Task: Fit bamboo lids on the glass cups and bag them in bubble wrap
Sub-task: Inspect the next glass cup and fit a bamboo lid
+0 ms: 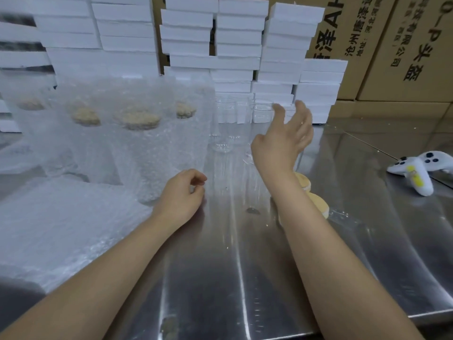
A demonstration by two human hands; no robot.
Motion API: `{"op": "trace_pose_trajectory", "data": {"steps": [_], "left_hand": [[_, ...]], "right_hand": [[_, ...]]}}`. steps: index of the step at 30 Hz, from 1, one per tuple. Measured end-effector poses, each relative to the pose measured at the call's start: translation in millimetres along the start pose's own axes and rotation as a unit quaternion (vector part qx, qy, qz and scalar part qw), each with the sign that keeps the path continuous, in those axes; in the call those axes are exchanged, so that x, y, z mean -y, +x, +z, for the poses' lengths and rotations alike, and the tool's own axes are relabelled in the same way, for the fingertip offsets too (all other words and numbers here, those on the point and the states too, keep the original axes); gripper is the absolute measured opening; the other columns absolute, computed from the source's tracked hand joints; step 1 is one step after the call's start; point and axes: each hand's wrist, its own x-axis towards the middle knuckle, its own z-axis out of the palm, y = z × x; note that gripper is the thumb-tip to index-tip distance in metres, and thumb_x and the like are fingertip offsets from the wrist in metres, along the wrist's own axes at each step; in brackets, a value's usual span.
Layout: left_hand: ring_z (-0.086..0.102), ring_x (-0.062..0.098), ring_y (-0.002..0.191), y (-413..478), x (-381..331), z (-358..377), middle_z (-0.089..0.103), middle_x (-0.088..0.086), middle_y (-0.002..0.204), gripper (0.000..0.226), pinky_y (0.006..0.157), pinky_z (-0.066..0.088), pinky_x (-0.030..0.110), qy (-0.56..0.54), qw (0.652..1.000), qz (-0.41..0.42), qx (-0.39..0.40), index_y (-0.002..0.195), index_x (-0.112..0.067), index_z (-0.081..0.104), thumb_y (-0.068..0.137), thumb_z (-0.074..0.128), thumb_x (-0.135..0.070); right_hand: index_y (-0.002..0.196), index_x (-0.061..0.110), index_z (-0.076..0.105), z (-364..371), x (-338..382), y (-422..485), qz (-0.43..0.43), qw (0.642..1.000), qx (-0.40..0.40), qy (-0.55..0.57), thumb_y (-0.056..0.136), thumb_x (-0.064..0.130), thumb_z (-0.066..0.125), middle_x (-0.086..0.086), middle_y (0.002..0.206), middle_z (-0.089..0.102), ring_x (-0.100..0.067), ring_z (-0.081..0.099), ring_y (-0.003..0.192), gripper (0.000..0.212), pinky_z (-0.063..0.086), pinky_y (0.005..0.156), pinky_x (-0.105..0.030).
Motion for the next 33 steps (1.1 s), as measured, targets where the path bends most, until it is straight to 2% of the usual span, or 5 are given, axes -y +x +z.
{"op": "trace_pose_trajectory", "data": {"steps": [6,17,23,27,33], "left_hand": [[0.057,0.008,0.095,-0.8,-1.7,0.9,0.066,-0.002,0.104,0.025,0.077,0.034,0.004,0.014,0.999,0.026,0.024,0.098,-0.015,0.067,0.086,0.051,0.000],[0.057,0.009,0.100,-6.4,-8.1,-2.3,0.065,-0.005,0.103,0.027,0.089,0.036,0.015,0.017,0.996,0.080,0.044,0.100,-0.015,0.068,0.087,0.050,0.000],[0.055,0.000,0.099,-7.6,-14.6,-3.0,0.057,-0.007,0.111,0.030,0.090,0.045,0.019,-0.034,0.992,0.120,0.000,0.120,-0.015,0.060,0.092,0.055,-0.005],[0.041,-0.004,0.121,-3.8,-13.7,-0.7,0.039,-0.009,0.139,0.065,0.099,0.037,0.009,-0.064,0.990,0.117,-0.043,0.145,-0.018,0.033,0.090,0.063,-0.033],[0.047,-0.006,0.124,2.0,-9.6,-7.8,0.046,-0.023,0.137,0.087,0.100,0.045,0.019,-0.155,0.980,0.078,-0.099,0.138,-0.035,0.034,0.066,0.081,-0.039]], "right_hand": [[0.151,0.019,0.020,-5.3,-21.5,16.1,0.078,0.989,0.123,-0.019,0.088,0.018,0.055,-0.012,0.160,-0.015,-0.040,-0.001,0.146,0.072,0.016,0.117,-0.049],[0.115,0.006,0.046,-8.7,-29.9,19.8,0.067,0.993,0.017,0.092,0.092,0.015,0.062,-0.015,0.142,0.032,-0.033,0.045,0.116,0.030,0.037,0.083,-0.033],[0.100,0.007,0.052,-26.2,3.3,9.2,-0.075,0.961,-0.147,0.224,0.077,0.026,0.076,-0.013,0.119,0.040,-0.024,0.050,0.106,0.038,0.042,0.082,-0.024],[0.091,-0.001,0.055,-18.6,22.7,-13.8,-0.195,0.926,-0.101,0.307,0.069,0.018,0.084,-0.017,0.110,0.041,-0.012,0.040,0.104,0.040,0.035,0.085,-0.006],[0.101,0.013,0.046,5.5,30.5,-46.2,-0.367,0.846,-0.014,0.386,0.069,0.035,0.081,-0.017,0.113,0.043,-0.021,0.049,0.108,0.053,0.047,0.082,-0.023]]}}
